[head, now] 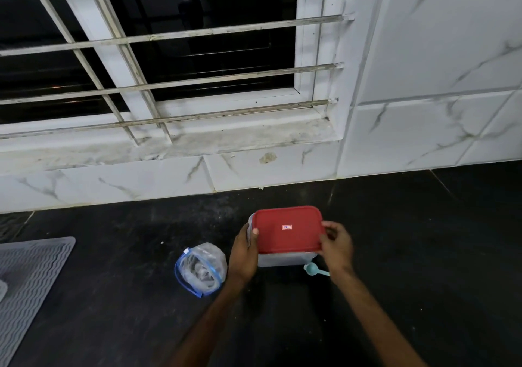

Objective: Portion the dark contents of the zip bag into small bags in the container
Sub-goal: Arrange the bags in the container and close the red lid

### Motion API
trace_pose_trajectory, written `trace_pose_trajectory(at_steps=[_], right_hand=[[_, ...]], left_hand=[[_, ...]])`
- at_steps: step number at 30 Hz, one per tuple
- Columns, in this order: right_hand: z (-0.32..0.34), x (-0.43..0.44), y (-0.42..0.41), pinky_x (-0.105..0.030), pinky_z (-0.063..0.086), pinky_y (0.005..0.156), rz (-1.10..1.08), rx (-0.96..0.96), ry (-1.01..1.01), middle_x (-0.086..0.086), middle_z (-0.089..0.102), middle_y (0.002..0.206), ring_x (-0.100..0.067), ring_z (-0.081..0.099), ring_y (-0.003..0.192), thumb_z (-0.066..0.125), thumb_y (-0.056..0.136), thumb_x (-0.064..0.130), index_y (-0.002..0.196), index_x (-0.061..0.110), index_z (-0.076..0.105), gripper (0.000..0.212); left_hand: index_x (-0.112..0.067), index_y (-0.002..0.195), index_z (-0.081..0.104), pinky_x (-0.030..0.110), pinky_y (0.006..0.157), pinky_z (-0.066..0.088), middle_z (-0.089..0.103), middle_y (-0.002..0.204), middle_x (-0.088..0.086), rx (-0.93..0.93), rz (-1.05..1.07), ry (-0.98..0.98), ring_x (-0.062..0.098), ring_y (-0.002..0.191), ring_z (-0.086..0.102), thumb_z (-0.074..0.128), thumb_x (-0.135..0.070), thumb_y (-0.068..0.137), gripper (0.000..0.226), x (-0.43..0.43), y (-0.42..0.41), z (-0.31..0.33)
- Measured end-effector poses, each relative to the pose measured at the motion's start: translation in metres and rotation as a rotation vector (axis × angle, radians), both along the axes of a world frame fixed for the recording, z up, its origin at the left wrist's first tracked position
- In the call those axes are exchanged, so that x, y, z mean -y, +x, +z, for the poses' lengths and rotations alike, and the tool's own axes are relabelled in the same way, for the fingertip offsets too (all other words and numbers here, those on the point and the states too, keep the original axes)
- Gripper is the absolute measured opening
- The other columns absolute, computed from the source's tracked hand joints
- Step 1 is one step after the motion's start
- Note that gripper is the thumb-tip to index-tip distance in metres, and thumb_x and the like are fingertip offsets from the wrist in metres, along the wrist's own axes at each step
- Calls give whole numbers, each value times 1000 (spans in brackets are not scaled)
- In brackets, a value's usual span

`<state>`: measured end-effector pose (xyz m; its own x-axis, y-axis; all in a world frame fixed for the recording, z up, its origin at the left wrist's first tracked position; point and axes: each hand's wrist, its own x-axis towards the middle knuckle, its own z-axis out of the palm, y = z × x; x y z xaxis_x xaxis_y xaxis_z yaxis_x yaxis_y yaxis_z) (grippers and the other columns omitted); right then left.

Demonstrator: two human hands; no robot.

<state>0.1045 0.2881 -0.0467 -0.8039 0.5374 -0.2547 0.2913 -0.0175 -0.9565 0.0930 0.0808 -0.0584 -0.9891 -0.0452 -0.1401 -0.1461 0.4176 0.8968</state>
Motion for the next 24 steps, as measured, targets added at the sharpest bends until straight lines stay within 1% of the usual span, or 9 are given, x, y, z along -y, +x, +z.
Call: trace_pose_trajectory(at_steps=[2,5,8,10,13,15,19,22,24], right_hand=[[2,7,9,-36,54,82,60,-10,256,-6,67,109,-22,65,96,58,87,2,110,19,61,29],[6,9,13,-35,50,73,216,28,676,-3,64,109,-25,60,100,56,92,19,122,19,52,31],[1,8,12,-42,51,81,294,89,990,-8,54,126,-29,48,109,59,89,26,126,14,51,39],[-9,9,12,-44,46,93,363,100,990,-14,40,140,-34,43,118,60,90,24,133,10,47,48],[-19,18,13,-42,39,106,460,81,668,-15,22,153,-34,39,132,47,99,22,148,9,26,55],[-20,24,13,-42,39,108,462,84,590,-14,13,157,-33,37,136,46,99,28,152,9,17,63],[-20,27,12,-43,32,114,489,138,696,-14,6,160,-32,22,144,42,100,38,153,11,9,69],[-11,22,7,-53,31,110,540,260,955,-14,18,156,-32,15,145,38,98,48,151,10,15,69],[-5,18,0,-57,29,109,595,286,1004,-15,21,154,-33,10,145,40,96,51,148,9,20,70]], left_hand=[[-32,135,46,47,105,46,56,133,0,39,-14,-21,17,119,56,41,-74,86,65,-1,1,5],[-20,149,34,43,110,40,47,142,9,66,-51,-103,25,127,50,54,-41,97,60,-2,0,11],[-15,151,29,40,109,38,45,142,14,54,-62,-200,28,129,47,57,-27,97,62,1,-1,9],[-16,152,28,40,109,39,46,141,15,59,-71,-226,28,128,48,57,-27,97,63,3,-1,6],[-15,152,28,43,109,40,45,143,14,70,-63,-215,28,129,47,58,-28,96,65,3,-1,4],[-15,152,28,47,109,41,44,145,13,78,-45,-206,28,130,47,58,-29,96,65,3,-2,4],[-15,149,34,46,106,44,47,142,12,59,-32,-260,27,127,50,56,-26,97,58,4,-9,5],[-14,146,35,46,105,44,49,140,12,57,-75,-337,27,125,52,54,-23,97,53,4,-15,7],[-13,146,35,46,104,45,50,139,13,65,-76,-369,28,123,54,48,-20,99,50,4,-20,7]])
